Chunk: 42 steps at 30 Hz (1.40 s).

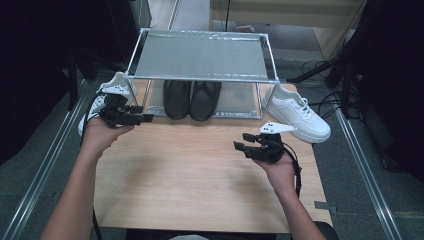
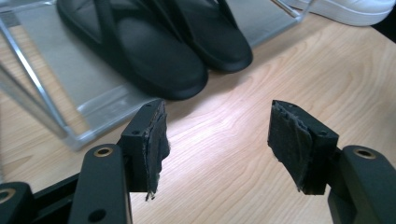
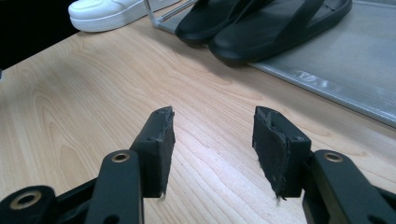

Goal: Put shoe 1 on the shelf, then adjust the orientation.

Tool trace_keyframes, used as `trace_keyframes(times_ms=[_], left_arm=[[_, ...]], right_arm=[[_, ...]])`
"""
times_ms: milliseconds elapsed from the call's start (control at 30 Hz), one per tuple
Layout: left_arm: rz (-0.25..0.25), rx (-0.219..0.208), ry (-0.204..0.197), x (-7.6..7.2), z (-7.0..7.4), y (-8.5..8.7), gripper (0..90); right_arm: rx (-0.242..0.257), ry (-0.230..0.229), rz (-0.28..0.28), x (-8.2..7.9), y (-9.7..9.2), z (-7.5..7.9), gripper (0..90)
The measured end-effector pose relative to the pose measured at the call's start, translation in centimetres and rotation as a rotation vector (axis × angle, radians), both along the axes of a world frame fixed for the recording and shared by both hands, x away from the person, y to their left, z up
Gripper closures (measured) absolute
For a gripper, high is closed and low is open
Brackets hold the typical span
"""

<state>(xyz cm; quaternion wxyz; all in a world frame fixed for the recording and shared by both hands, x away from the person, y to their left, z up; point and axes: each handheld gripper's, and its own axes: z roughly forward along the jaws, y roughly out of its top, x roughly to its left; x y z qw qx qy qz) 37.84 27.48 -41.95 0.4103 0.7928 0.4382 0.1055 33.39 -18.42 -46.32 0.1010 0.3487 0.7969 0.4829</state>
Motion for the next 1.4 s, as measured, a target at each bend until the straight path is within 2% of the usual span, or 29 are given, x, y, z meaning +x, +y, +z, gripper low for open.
trace_keyframes(times_ms=[133, 233, 300, 600, 867, 967, 1000, 1133, 1400], left_arm=[[0.012, 0.002, 0.014, 0.2, -0.3, 0.6, 37.6], [0.014, -0.024, 0.015, 0.2, -0.3, 1.1, 37.5], [0.016, -0.039, 0.031, 0.4, -0.2, 1.4, 37.1], [0.046, -0.045, 0.037, 0.9, -0.4, 2.9, 36.9], [0.124, -0.016, 0.008, 1.5, -0.3, 5.4, 37.1], [0.154, -0.02, 0.003, 1.8, -0.4, 6.6, 37.3], [0.179, -0.031, -0.001, 1.9, -0.6, 7.1, 37.3], [0.214, -0.007, 0.005, 2.1, -1.0, 8.1, 37.3], [0.274, -0.007, -0.014, 3.4, -1.2, 10.3, 37.9]], right_arm=[[-0.003, -0.001, -0.014, 0.2, -0.1, -0.1, 49.9], [-0.002, 0.007, -0.024, 0.5, -0.2, -0.3, 50.0], [-0.005, 0.009, -0.029, 0.5, -0.3, -0.4, 50.0], [-0.016, 0.021, -0.034, 0.3, -0.4, -0.7, 50.0], [-0.026, 0.011, -0.048, -0.3, -0.5, -0.9, 50.0], [-0.033, 0.015, -0.051, -0.7, -0.5, -0.9, 50.0], [-0.033, 0.013, -0.053, -0.8, -0.6, -0.9, 50.0], [-0.035, 0.016, -0.06, -1.0, -0.9, -1.0, 50.0], [-0.04, 0.025, -0.086, -1.6, -1.5, -1.3, 50.0]])
